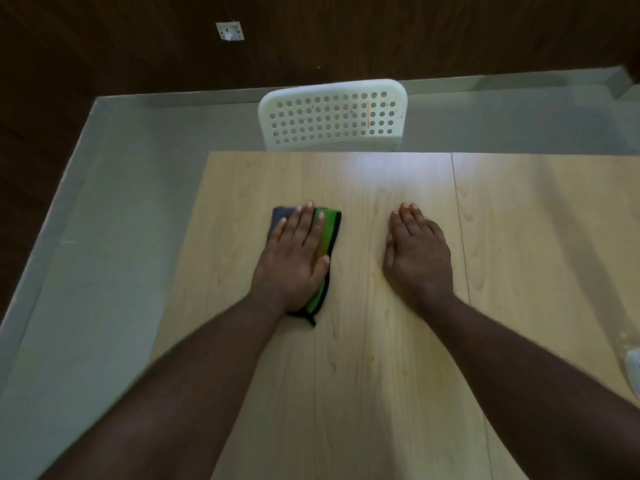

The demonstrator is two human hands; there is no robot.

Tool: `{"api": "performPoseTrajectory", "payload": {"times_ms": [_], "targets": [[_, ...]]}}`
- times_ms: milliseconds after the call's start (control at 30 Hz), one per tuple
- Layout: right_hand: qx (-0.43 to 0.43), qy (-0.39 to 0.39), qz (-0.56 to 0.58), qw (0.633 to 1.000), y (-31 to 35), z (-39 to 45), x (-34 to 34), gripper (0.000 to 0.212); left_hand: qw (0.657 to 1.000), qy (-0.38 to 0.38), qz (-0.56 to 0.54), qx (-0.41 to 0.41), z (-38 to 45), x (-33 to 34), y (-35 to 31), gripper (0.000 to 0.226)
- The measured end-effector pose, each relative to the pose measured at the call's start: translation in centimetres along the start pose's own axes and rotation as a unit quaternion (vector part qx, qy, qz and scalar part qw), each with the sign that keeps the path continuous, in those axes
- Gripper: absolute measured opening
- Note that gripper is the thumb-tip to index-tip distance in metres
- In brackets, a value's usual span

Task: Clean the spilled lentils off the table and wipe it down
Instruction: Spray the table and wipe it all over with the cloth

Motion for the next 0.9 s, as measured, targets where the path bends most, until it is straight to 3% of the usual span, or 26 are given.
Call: {"api": "performPoseTrajectory", "payload": {"times_ms": [133,233,467,600,800,900], "targets": [[-0.002,-0.020,-0.009,1.000,0.3,0.0,-0.3,0.059,0.997,-0.012,0.022,-0.075,3.8,0.1,-0.4,0.079],[-0.002,-0.030,-0.004,1.000,0.3,0.0,-0.3,0.058,0.997,-0.024,0.019,-0.065,3.0,0.4,-2.6,0.079],[-0.005,-0.030,0.065,0.997,0.2,-2.4,-1.7,0.053,1.000,-0.016,-0.024,0.001,-11.0,0.6,-9.4,0.077],[-0.026,0.000,0.075,0.997,0.7,-9.0,-2.2,0.055,1.000,-0.015,-0.025,-0.009,-17.8,0.3,-6.8,0.075],[-0.039,0.028,0.056,0.997,0.5,-18.8,-2.0,0.054,0.993,-0.016,0.019,-0.115,-14.1,1.1,-3.7,0.077],[-0.038,0.011,0.049,0.998,1.2,-20.5,-1.9,0.054,0.993,-0.017,0.026,-0.115,-15.0,1.2,-5.3,0.078]]}}
Point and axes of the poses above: each hand's wrist, its own z-axis towards the middle knuckle, its own x-axis out of the palm, y = z × x, the point moved 10 cm from there along z, towards the middle knuckle, and after that the axes turned 7 degrees about -y, right-handed, at the moved point
